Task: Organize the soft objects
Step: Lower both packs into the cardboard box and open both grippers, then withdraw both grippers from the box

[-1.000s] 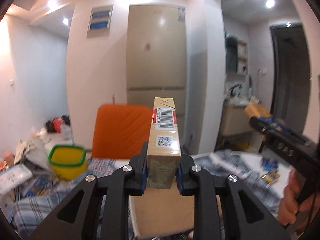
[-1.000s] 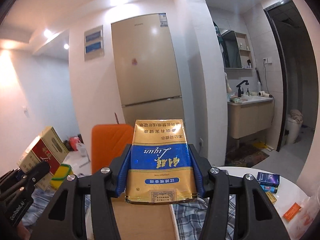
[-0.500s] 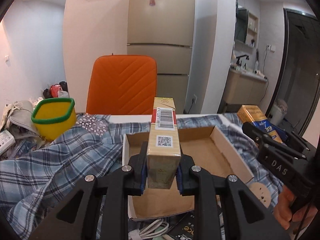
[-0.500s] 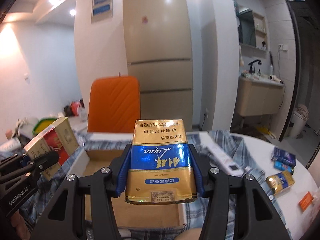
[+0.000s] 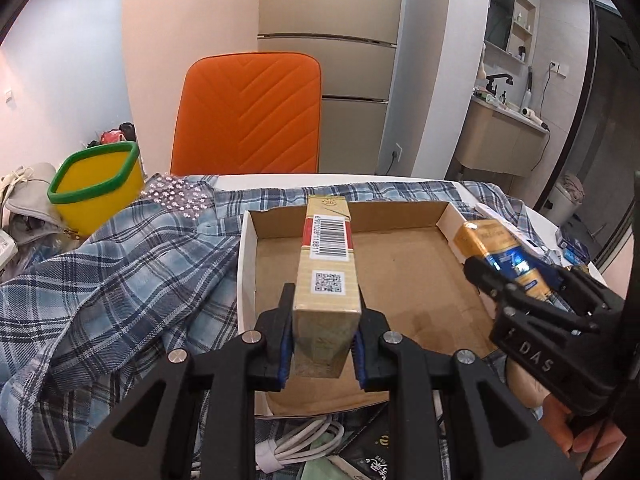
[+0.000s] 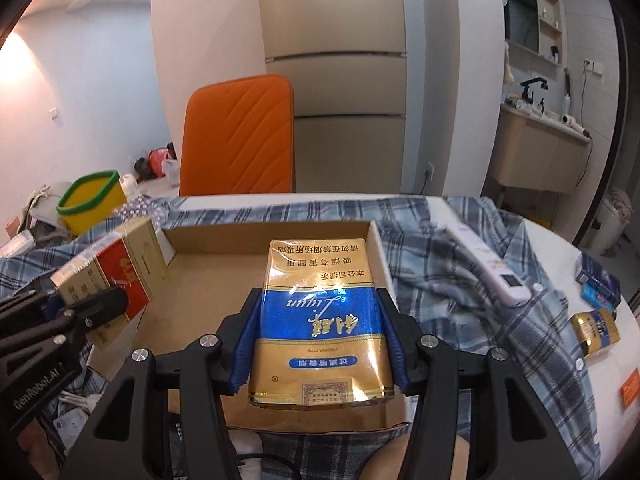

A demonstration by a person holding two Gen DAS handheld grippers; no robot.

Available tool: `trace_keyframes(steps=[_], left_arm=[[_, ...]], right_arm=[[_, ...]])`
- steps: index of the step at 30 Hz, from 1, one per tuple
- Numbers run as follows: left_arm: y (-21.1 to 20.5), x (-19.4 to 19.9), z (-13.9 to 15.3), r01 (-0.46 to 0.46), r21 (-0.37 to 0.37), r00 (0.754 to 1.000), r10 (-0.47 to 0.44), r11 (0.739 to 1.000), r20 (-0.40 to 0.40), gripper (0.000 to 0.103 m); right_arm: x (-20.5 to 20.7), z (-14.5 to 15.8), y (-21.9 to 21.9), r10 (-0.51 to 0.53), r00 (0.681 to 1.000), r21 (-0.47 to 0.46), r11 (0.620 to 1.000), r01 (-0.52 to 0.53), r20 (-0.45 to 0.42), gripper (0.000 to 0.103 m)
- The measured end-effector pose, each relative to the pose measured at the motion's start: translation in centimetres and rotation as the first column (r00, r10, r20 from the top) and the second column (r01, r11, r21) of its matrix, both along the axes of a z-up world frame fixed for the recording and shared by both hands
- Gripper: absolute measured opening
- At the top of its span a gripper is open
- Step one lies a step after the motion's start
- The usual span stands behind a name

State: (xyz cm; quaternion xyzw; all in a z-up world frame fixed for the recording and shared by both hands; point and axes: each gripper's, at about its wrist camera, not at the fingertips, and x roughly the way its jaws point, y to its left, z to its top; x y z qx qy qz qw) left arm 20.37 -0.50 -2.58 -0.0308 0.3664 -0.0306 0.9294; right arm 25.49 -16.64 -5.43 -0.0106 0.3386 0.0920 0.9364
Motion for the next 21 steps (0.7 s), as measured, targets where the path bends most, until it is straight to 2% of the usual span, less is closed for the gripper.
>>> trace_keyframes(steps=[1,2,4,5,6,9,18,21], left_arm=[[0.1,0.1,-0.1,0.000,-0.003,1.000,0.000,1.000,-0.001,0.032],[0.1,0.1,0.0,-0.001,-0.002,1.000,0.001,1.000,0.003,0.052],[0.2,-0.2,0.2,-0.016,0.003,0.999,0.016,1.000,0.039,0.077],[0.3,-0.2,0.3,-0.026,0.007,0.998,0.025,1.000,0.054,0.079],[0.4,-0.2,0.5,-0.032,0.008,0.998,0.031,0.999,0.059,0.079],[0.9,-0.2,0.7,-0.036,-0.017,0.998,0.037,0.999,0.057,0.079],[1.3,-1.3,2.1,-0.039,-0.009,0.995,0.040,0.999,0.094,0.079],[1.1,-2.0,3.1,-0.038,0.002,0.991,0.038,0.999,0.128,0.079]], right_arm=[[0.0,-0.1,0.1,0.004,1.000,-0.003,1.000,-0.004,-0.001,0.055],[0.0,-0.1,0.2,0.006,1.000,-0.005,1.000,-0.006,0.002,0.056],[-0.1,-0.1,0.2,-0.001,1.000,-0.013,1.000,0.002,0.018,0.065],[-0.2,0.0,0.2,-0.009,1.000,-0.014,1.000,0.010,0.027,0.075],[-0.4,0.1,0.3,-0.013,0.999,-0.012,1.000,0.013,0.033,0.078],[-0.3,0.4,0.1,-0.013,0.999,-0.006,1.000,0.013,0.032,0.078],[-0.8,1.3,-0.3,-0.025,0.998,-0.004,1.000,0.025,0.062,0.078],[-1.5,2.4,-0.3,-0.035,0.996,-0.004,0.999,0.036,0.088,0.078]])
